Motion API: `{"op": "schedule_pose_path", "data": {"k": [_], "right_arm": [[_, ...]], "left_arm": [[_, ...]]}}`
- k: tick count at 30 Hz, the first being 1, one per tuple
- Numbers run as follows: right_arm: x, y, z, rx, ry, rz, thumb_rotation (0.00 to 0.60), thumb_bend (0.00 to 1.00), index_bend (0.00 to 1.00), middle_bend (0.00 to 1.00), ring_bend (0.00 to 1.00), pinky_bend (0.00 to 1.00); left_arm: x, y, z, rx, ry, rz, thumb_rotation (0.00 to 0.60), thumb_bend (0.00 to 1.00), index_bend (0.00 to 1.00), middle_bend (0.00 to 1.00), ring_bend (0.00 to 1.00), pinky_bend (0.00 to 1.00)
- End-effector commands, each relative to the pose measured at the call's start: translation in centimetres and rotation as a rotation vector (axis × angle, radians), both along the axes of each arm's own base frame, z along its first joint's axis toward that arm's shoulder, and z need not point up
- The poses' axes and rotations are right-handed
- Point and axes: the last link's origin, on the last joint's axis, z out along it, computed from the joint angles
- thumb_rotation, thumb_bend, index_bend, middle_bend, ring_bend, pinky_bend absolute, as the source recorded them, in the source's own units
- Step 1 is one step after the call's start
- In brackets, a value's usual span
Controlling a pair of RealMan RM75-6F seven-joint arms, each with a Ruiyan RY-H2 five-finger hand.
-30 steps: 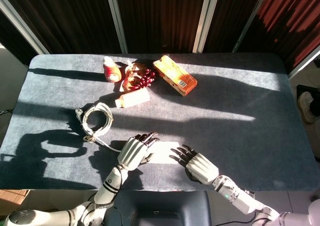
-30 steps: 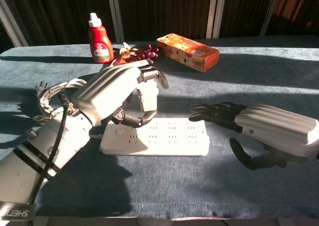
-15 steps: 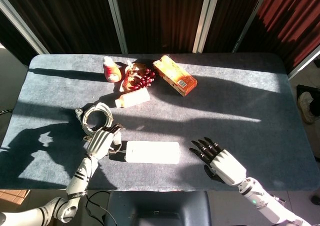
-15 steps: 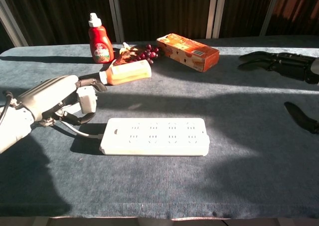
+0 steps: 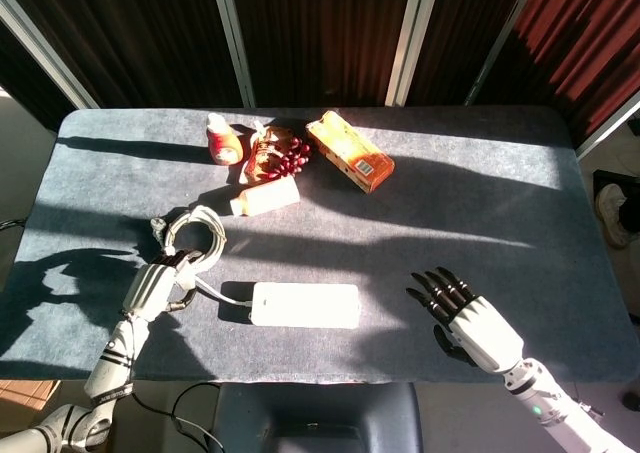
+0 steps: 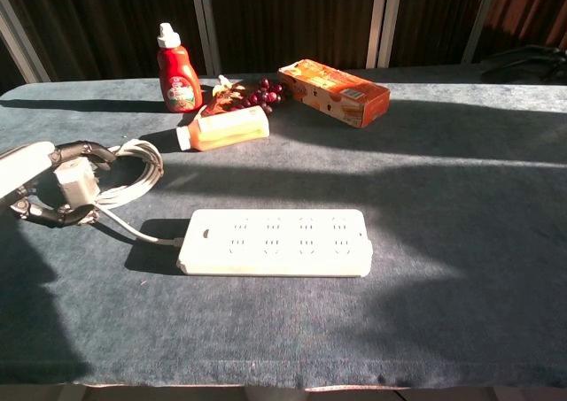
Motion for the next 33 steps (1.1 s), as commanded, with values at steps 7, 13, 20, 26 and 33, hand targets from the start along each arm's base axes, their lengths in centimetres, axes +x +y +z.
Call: {"op": "schedule_pose_path", "data": {"k": [7,13,20,26,33], "right_arm": [[-0.4,0.2,-0.2,-0.002,0.022,-0.013,0.600,0.76,0.00,0.02,0.00,0.02],[-1.0,0.7,0.8,-0.052,0.031,-0.028,0.600,0.76,0.00,0.02,0.00,0.02],[-5.8,2.5,4.2,-0.236,0.193,-0.353,0.600,0.38,0.00,0.00,0.00,0.00],[-9.0,3.1,4.7,-0.357,0.209,-0.512,0.600,0.34,0.00,0.00,0.00,0.00],[-9.2,3.0,5.1,-0.365,0.171,-0.483,0.600,0.31,0.00,0.00,0.00,0.00]], "left_arm": [[-1.1,-1.1,0.8,0.016,0.021,-0.017,0.600,0.39,0.00,0.00,0.00,0.12],[-1.3,-2.6,2.9,0.017,0.040,-0.061,0.600,0.38,0.00,0.00,0.00,0.12],[-1.5,-8.4,8.7,-0.036,0.175,-0.114,0.600,0.43,0.00,0.00,0.00,0.09],[-3.1,-12.2,10.9,0.064,0.131,-0.115,0.600,0.43,0.00,0.00,0.00,0.06],[-3.1,-13.0,11.7,0.117,0.115,-0.136,0.600,0.43,0.00,0.00,0.00,0.06]]}}
